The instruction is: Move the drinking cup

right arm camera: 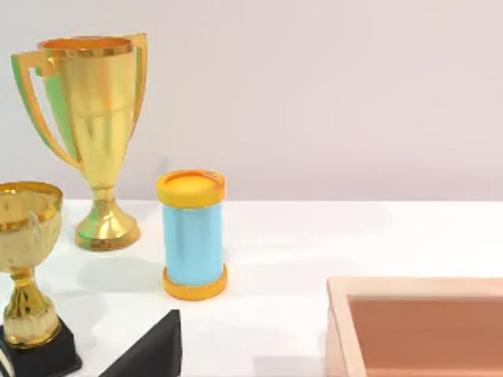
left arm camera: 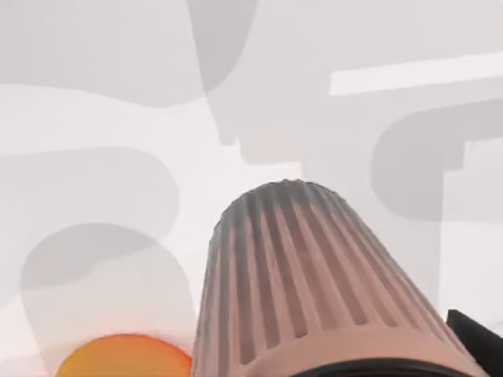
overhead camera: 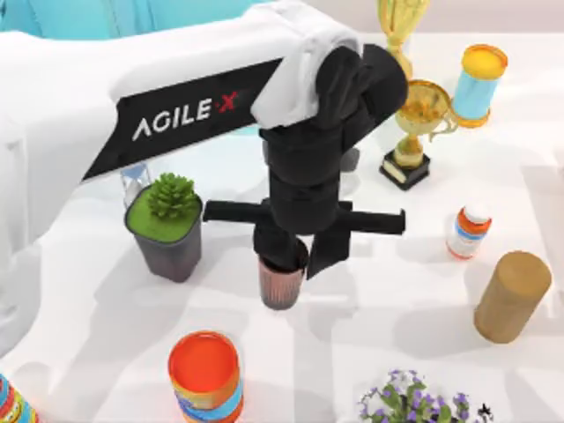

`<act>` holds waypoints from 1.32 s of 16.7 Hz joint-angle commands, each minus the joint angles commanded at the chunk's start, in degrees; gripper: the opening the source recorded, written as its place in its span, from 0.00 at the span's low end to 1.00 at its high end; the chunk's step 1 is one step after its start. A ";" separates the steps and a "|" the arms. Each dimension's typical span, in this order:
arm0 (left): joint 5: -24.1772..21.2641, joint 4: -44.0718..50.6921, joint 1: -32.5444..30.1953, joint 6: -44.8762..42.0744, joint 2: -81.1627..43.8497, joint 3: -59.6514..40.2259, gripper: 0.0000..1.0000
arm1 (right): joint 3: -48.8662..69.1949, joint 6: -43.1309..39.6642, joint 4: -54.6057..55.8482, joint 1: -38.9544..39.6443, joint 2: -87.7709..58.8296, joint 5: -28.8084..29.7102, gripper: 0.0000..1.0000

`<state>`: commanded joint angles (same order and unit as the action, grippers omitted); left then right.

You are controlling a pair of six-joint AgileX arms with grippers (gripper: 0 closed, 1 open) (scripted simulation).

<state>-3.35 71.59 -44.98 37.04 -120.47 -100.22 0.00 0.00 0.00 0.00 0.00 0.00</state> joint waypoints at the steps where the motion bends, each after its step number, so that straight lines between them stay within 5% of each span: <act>1: -0.65 1.08 1.93 -2.94 3.49 1.95 0.00 | 0.00 0.00 0.00 0.00 0.00 0.00 1.00; 7: -2.56 2.00 19.66 -20.47 22.01 15.36 0.00 | 0.00 0.00 0.00 0.00 0.00 0.00 1.00; 13: -1.16 -5.38 36.84 -30.91 25.28 27.37 0.00 | 0.00 0.00 0.00 0.00 0.00 0.00 1.00; 22: -0.79 -8.89 38.67 -32.14 24.19 30.68 0.00 | 0.00 0.00 0.00 0.00 0.00 0.00 1.00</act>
<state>-4.14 62.70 -6.31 4.90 -96.28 -69.54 0.00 0.00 0.00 0.00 0.00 0.00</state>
